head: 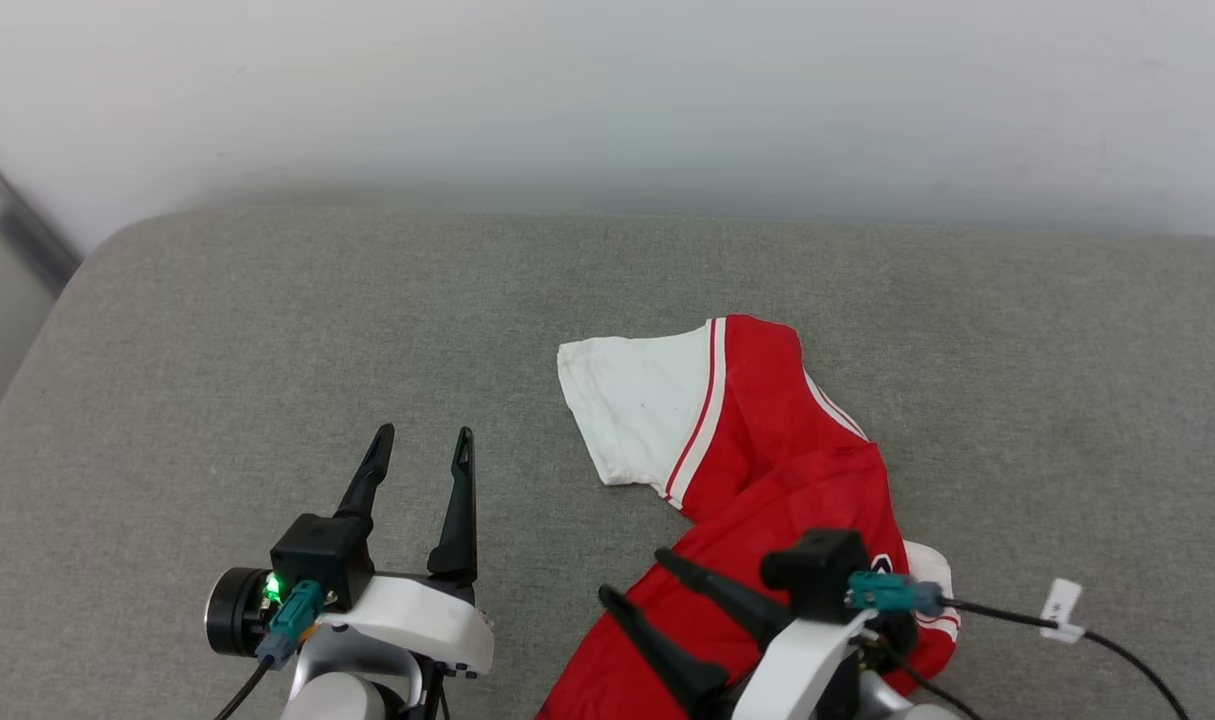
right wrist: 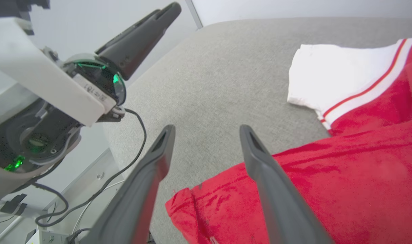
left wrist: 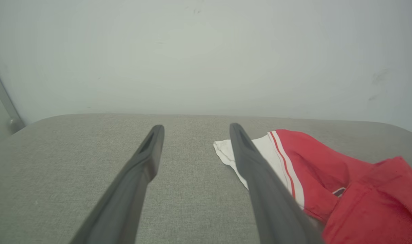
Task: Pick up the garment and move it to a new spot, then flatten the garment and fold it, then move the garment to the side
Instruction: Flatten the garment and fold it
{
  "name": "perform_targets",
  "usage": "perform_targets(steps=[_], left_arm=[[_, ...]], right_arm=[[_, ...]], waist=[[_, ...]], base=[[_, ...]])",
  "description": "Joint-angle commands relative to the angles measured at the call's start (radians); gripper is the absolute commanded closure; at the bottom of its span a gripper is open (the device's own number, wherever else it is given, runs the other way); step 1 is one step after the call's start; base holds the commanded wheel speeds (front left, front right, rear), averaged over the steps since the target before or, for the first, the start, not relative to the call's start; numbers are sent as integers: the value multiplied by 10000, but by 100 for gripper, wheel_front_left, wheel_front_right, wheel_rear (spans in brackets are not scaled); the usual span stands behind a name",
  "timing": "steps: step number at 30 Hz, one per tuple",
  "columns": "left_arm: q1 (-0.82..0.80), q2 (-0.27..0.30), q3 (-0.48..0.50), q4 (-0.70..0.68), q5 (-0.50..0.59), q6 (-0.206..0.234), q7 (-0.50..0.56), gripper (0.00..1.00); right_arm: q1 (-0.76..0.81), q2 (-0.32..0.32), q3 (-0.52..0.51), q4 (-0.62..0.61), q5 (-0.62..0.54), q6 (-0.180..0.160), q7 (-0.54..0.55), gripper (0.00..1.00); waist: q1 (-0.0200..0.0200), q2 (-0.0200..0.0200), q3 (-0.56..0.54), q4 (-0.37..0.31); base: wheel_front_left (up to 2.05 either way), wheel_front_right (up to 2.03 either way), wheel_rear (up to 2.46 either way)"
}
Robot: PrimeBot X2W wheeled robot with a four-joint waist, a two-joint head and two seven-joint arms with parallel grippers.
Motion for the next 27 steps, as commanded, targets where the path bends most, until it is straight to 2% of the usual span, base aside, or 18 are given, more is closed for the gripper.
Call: perform_targets(steps=[1,4,8,12,16,21,27], left_arm=[[65,10,-6,17,-34,30,-47,0],[125,14,-29,46,-56,64,-42,0],[219,36,-49,25,-71,112,-9,0],[243,63,-73,-58,-80,143,6,0],[147,96,-69,-148,-93,156,-4,0],[-106,94,-109,-190,-98,107,-38,0],[-507,17,-147,-229,-74,61,-124,0]], right_arm=[[-38,-18,-211,-161,-49,1,-163,0],[238,39,-1075,-470,-172,1,-383,0],[585,-76,-2579,-507,-409,1,175,0],[892,-279,-4378,-396,-515,1,1298,0],[920,-695,-5880,-120,-667,1,3030,0],[578,-920,-6669,-49,-690,1,5098,0],[211,-861,-6505,-166,-678,1,6370,0]], waist=[[0,0,-117,-72],[0,0,-297,-145],[0,0,-460,-218],[0,0,-478,-269],[0,0,-267,-291],[0,0,137,-202],[0,0,859,83]], base=[[0,0,0],[0,0,0],[0,0,0],[0,0,0],[0,0,0],[0,0,0],[0,0,0]])
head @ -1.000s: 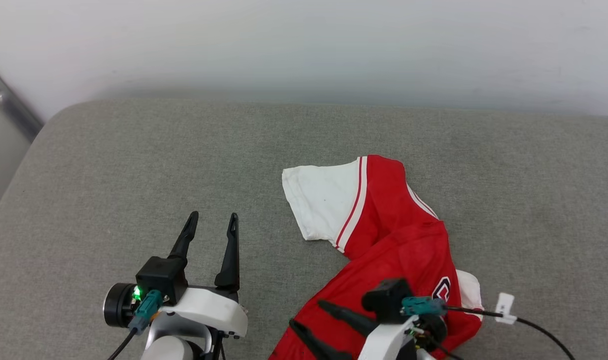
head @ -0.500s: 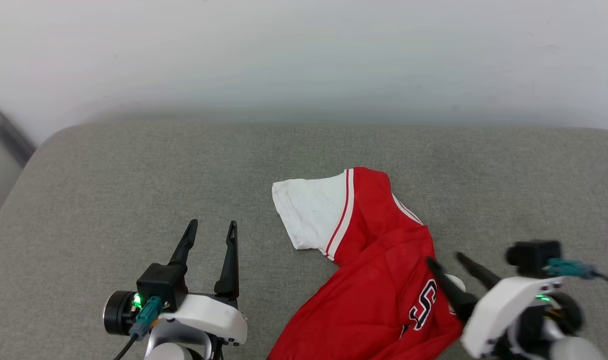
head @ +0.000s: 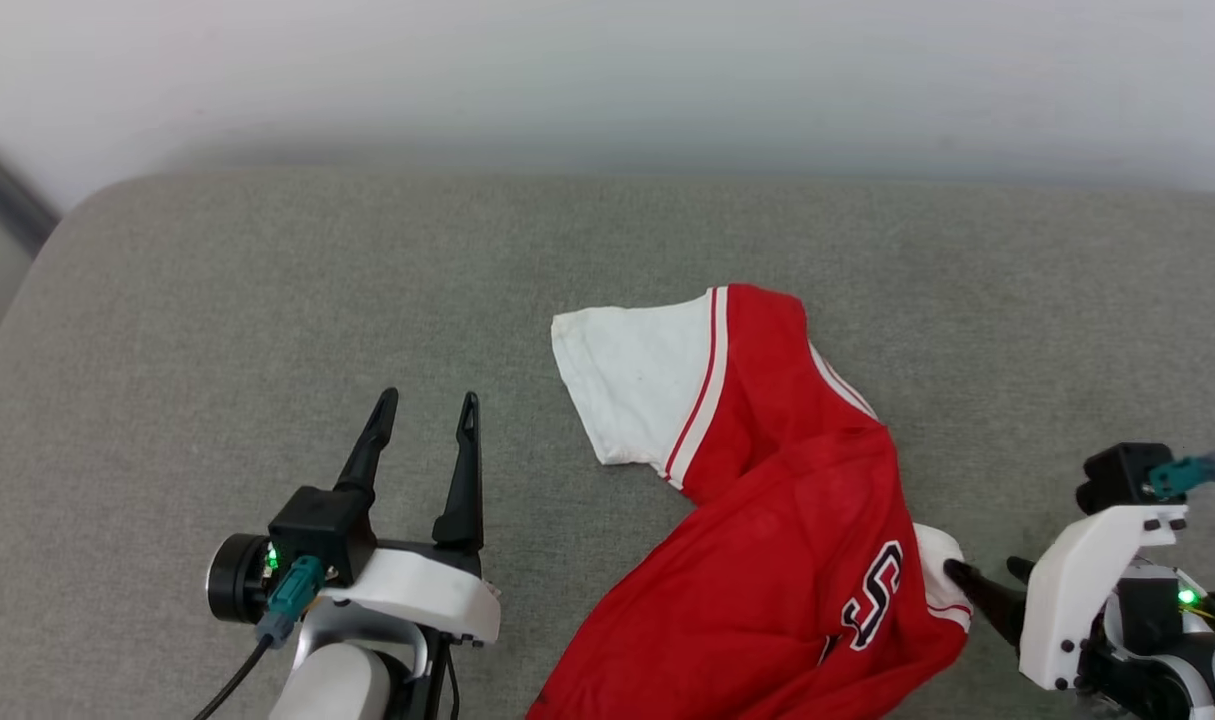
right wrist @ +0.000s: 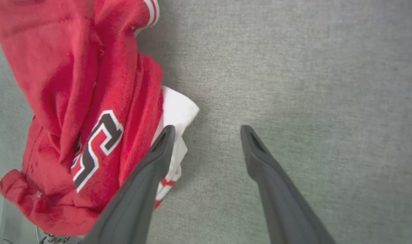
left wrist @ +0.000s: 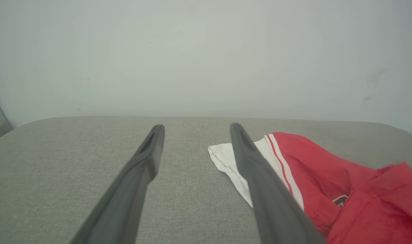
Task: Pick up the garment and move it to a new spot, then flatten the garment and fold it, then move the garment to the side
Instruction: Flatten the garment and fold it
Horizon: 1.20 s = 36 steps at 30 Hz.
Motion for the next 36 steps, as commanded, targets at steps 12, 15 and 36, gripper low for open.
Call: perform_targets(steps=[12,15,36], left_arm=[[-528,-158,27,294,-19,-98,-245,0],[-594,-154,49,382,-18,-111,-278,0],[-301,-104,17,442,-61,-64,-315,0]], right_arm=[[-510,-50,845,1510,-158,-7,1204,100],[-815,-173,1148,1289,-143,1,849,100],[-747,651,-3807,1170,-1513,-1,-3167,100]], waist=[[0,-1,993,318],[0,-1,892,272],[0,-1,430,-276]], base=[[0,0,0],[0,0,0],[0,0,0]])
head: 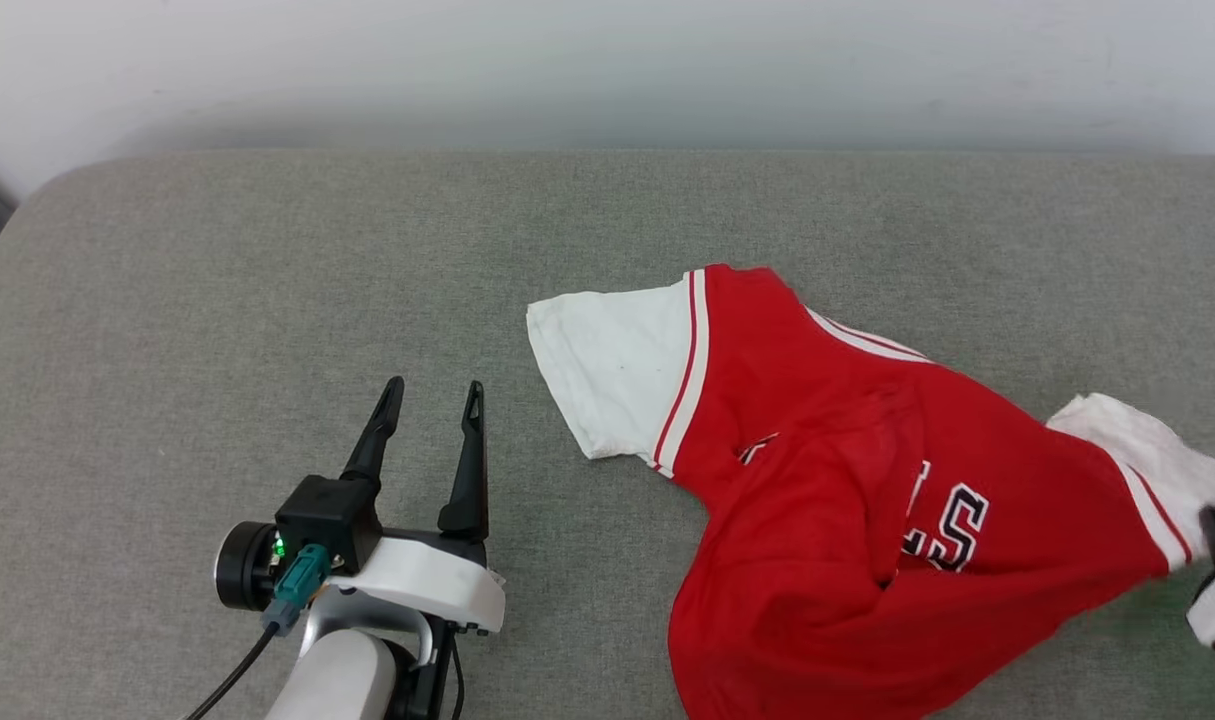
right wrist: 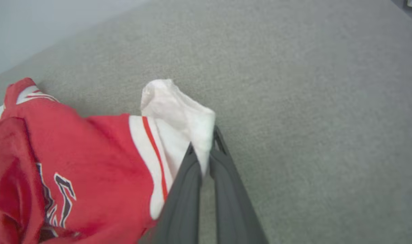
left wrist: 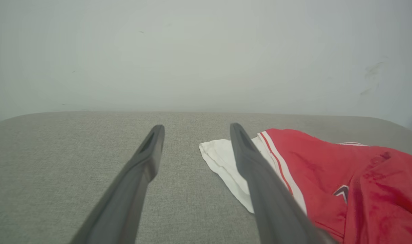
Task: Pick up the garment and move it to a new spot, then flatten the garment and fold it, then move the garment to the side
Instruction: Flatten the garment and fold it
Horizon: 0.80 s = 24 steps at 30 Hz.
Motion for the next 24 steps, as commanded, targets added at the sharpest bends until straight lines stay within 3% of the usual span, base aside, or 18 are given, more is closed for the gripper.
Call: perform_targets(steps=[1,5,6,7,17,24], left_arm=[[88,39,13,-14,-31,24,-52,0],[120,96,18,24,-39,45,-31,0],[126,107,13,32,-49,55,-15,0],[135,127,17,38,-59,65,6,0],[450,324,-12,72,-137,160,185,0],[726,416,-60,71,-207,239,346,0]], right_arm=[[130,118,-130,161,11,-3,-108,100],[570,453,-739,1315,36,-3,-873,100],[581,506,-759,1573,58,-3,-1089,69],[552,549,-690,1763,124,-3,-1295,2],[442,171,401,1392,-103,-3,-4352,0],[960,22,1737,132,-563,-3,-5274,0]], waist=[[0,-1,-3,-2],[0,-1,-37,-33],[0,-1,-57,-47],[0,-1,-83,-72],[0,-1,-700,-247],[0,-1,-1141,-170]], base=[[0,0,0],[0,0,0],[0,0,0],[0,0,0],[0,0,0],[0,0,0]])
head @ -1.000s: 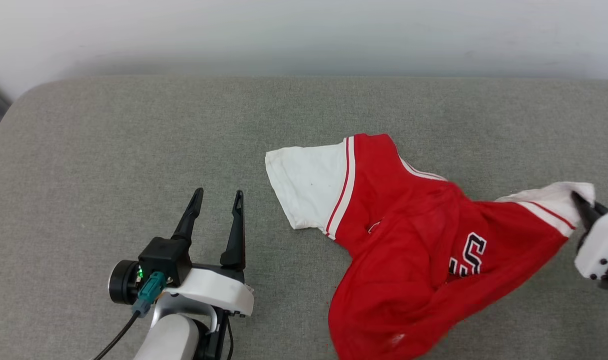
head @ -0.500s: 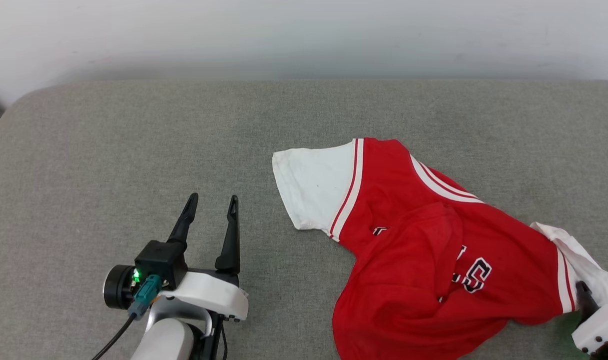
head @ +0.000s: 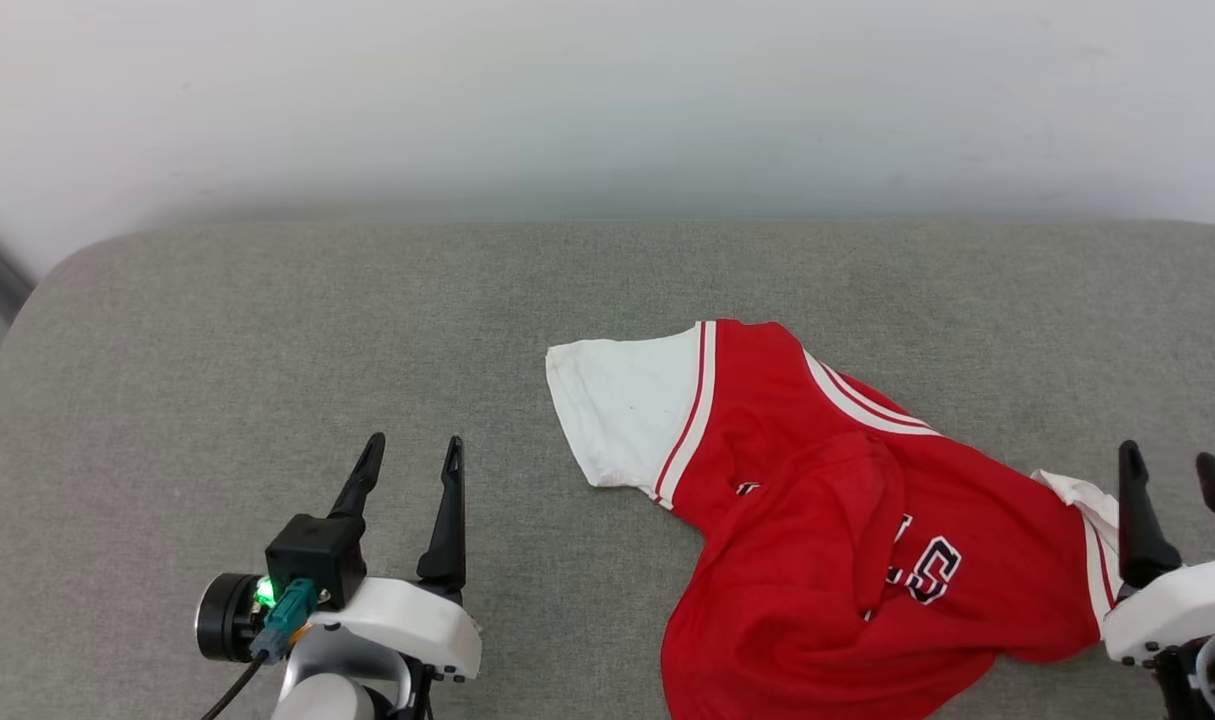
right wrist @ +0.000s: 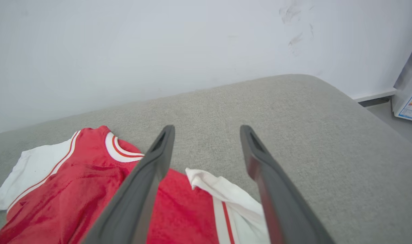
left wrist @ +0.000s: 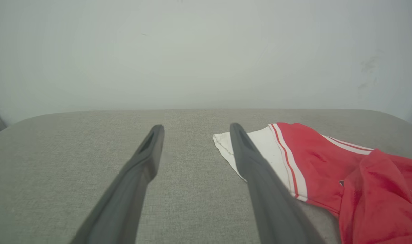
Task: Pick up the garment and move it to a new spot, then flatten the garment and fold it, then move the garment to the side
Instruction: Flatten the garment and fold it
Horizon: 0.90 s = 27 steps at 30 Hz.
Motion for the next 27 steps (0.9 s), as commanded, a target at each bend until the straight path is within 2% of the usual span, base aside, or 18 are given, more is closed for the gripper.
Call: perform_targets(steps=[1,9,17,20,27], left_arm=[[141,10,5,20,-53,34,14,0],[570,233,78,64,-144,179,168,0],[713,412,192,108,-290,275,337,0],[348,464,116,189,-305,164,546,0],[-1570,479,-422,919,-345,-635,1766,0]], right_arm=[[220,19,159,-203,-92,-1,-79,0],[1481,422,1444,-1855,-642,-3,138,0],[2257,713,2014,-2948,-897,-3,471,0],[2316,743,2107,-3193,-949,-3,578,0],[2009,782,2300,-3498,-919,-3,750,0]], waist=[[0,-1,-133,40],[0,-1,-643,53],[0,-1,-798,-273],[0,-1,-761,-391],[0,-1,-321,-794]], base=[[0,0,0],[0,0,0],[0,0,0],[0,0,0],[0,0,0]])
